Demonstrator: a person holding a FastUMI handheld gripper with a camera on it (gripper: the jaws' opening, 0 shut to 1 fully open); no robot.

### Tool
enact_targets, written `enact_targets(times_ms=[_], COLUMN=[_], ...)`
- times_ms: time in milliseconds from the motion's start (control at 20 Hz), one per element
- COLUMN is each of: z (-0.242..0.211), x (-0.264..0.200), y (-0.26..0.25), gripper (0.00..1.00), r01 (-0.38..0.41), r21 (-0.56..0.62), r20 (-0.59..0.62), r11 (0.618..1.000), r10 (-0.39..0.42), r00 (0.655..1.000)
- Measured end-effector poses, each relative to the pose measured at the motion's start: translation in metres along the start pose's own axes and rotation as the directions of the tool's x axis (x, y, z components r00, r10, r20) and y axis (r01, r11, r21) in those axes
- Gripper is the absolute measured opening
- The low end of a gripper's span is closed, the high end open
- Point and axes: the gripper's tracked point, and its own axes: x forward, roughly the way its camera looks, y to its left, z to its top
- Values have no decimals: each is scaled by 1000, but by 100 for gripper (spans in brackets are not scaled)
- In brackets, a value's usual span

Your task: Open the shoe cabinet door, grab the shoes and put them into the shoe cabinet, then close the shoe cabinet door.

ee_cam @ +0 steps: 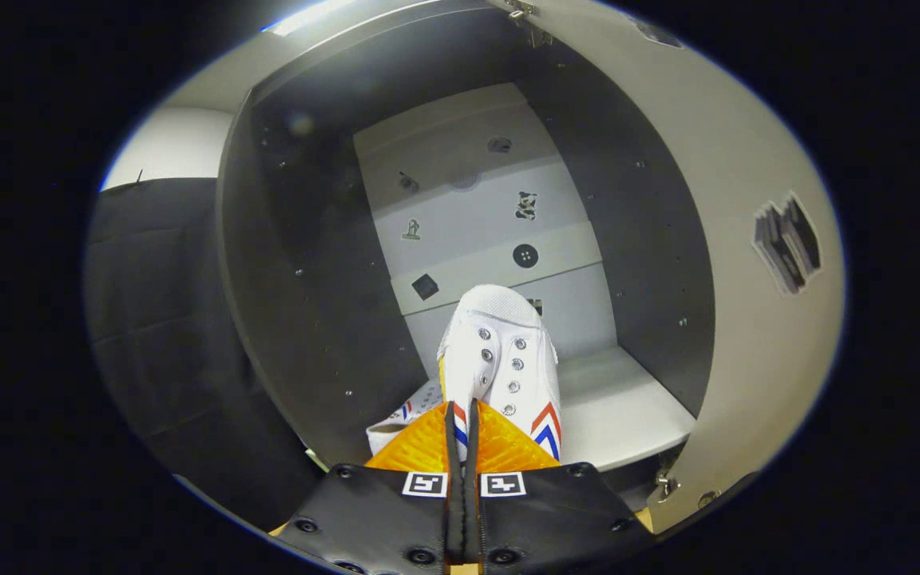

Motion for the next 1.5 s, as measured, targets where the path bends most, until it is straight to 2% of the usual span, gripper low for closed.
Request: enact_targets(times_ms=[200,550,800,1100,1300,1500], z=[8,-35,-60,-29,-11,-9], x=[44,104,117,64,5,-65], y=[-8,-24,-20,5,30,42], gripper=[1,1,3,99,98,98], r01=[46,113,117,98,70,40], r21=[-12,-44,-53,-212,-285,-272], r20=[-5,-94,-169,-53,29,52], r11=[999,993,992,972,956,961], r10=[-46,-117,-125,-112,-65,-27], r00=[999,989,978,992,997,998])
